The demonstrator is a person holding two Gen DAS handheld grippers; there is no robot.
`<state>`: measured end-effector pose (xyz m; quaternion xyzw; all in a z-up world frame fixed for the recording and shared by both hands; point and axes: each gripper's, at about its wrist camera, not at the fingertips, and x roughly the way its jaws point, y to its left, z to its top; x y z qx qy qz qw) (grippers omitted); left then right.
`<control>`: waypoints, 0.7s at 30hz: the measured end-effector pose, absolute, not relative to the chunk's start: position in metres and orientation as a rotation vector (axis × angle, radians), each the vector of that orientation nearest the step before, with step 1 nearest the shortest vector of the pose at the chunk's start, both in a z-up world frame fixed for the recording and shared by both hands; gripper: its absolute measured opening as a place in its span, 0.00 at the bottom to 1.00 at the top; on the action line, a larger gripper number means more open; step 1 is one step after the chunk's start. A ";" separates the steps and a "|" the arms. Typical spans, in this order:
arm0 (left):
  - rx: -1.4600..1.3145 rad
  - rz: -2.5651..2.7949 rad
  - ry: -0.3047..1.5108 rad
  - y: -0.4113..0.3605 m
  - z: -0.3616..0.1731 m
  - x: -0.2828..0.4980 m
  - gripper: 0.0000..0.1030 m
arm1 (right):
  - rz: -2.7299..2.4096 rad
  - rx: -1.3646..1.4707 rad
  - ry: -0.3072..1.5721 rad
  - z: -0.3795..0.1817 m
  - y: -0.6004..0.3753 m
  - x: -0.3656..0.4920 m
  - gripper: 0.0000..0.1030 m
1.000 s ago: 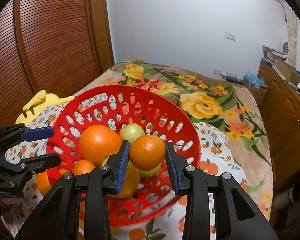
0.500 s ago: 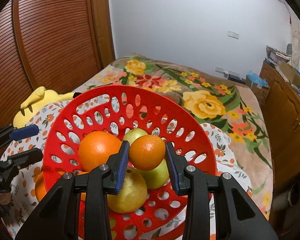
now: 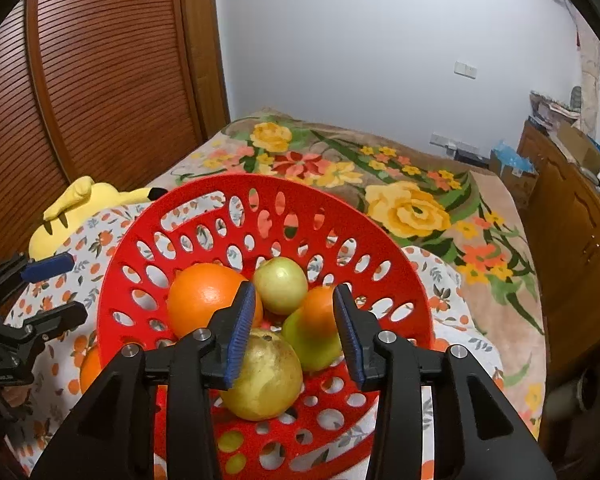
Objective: Organize fruits
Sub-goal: 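Lower the small orange into the basket and open the right tool, then close left tool on a large orange while right tool grips another small orange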
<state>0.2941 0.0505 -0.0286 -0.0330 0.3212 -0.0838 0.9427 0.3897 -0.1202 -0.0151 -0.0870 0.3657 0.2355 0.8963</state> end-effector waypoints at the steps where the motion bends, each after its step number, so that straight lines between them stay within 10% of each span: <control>1: -0.068 -0.174 0.655 0.052 -0.028 0.293 0.68 | 0.488 -0.177 0.754 -0.014 -0.121 0.387 0.39; 21: -0.051 -0.227 0.658 0.037 -0.036 0.259 0.69 | 0.412 -0.112 0.669 0.003 -0.188 0.291 0.61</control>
